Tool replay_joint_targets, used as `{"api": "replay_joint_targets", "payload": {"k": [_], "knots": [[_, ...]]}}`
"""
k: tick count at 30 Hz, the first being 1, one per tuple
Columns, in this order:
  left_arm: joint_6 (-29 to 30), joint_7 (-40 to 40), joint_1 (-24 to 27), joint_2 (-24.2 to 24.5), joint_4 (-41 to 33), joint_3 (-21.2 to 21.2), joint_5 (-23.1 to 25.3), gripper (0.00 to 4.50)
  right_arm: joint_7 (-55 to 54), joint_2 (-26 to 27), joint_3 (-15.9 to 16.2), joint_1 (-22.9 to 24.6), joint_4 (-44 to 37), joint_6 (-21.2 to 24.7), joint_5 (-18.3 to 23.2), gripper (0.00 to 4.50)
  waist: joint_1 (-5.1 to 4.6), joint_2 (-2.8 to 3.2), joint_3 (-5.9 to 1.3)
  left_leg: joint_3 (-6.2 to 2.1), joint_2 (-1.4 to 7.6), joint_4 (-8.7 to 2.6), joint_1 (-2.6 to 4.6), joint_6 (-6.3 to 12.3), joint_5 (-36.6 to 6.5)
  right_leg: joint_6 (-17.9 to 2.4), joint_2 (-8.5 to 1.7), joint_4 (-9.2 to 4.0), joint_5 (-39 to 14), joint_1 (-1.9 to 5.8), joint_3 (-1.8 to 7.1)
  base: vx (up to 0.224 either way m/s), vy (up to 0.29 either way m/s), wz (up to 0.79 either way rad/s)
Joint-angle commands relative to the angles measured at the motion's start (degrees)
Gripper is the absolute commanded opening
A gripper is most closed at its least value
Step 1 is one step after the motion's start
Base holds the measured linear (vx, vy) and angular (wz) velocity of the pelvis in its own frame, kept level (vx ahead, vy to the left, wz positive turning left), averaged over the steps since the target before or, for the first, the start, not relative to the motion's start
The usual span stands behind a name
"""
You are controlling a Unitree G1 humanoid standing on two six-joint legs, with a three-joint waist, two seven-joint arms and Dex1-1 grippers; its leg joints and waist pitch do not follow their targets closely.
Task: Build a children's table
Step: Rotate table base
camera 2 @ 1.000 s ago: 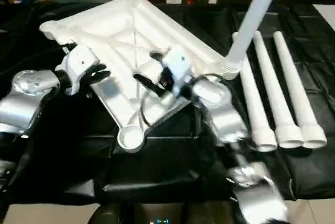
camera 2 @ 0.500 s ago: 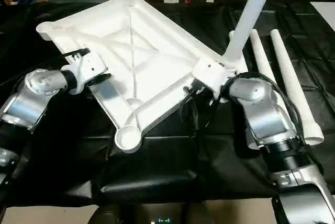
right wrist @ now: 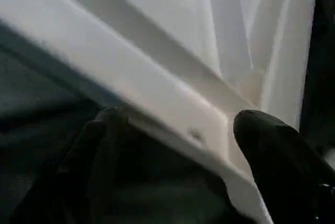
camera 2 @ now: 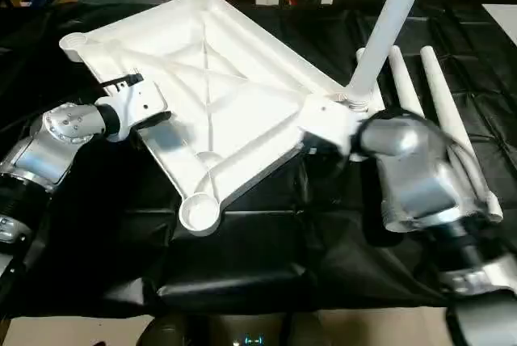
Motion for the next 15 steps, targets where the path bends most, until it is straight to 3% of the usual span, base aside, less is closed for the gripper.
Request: {"api": "replay_joint_targets", "payload": {"k": [1,8,11,15], "knots": [[0.46,-0.03,0.18,0.76,2.07,-0.67,1.0,0.97,1.11,-1.46,-1.48,0.78,-2.63,1.36,0.04,3.69,0.15,-0.19,-4.82,-0.89,1.45,-4.33,2.19,3.08,-11.73,-14.37,-1.35,-2.73,-6.17,3.73,1.58,0.0,0.0,0.0],[-0.62,-0.97,-0.15,0.5,3.53,-0.95,1.27,0.97,0.97,-0.5,0.34,4.19,-1.07,1.16,-0.11,3.69,0.09,-0.13,-4.68,-0.92,1.59,-4.53,2.23,2.62,-14.06,-14.12,-1.48,-3.23,-9.25,3.42,1.58,0.0,0.0,0.0],[-0.69,-2.21,0.33,0.93,3.42,-1.31,1.41,0.97,-3.25,2.55,2.12,4.57,5.19,-2.54,-1.51,3.69,-0.04,-0.09,-4.87,-0.91,1.57,-4.48,2.25,2.08,-13.91,-14.35,-1.54,-3.22,-9.18,3.27,1.55,0.0,0.0,0.0],[-0.69,-4.36,1.5,2.93,2.81,-1.85,1.88,0.97,-10.77,8.54,2.36,1.61,15.8,-8.18,-2.74,3.69,-0.67,-0.08,-4.71,-1.04,1.41,-4.73,1.99,0.9,-15.05,-13.78,-1.47,-3.22,-10.98,3.37,1.42,0.0,0.0,0.0]]}}
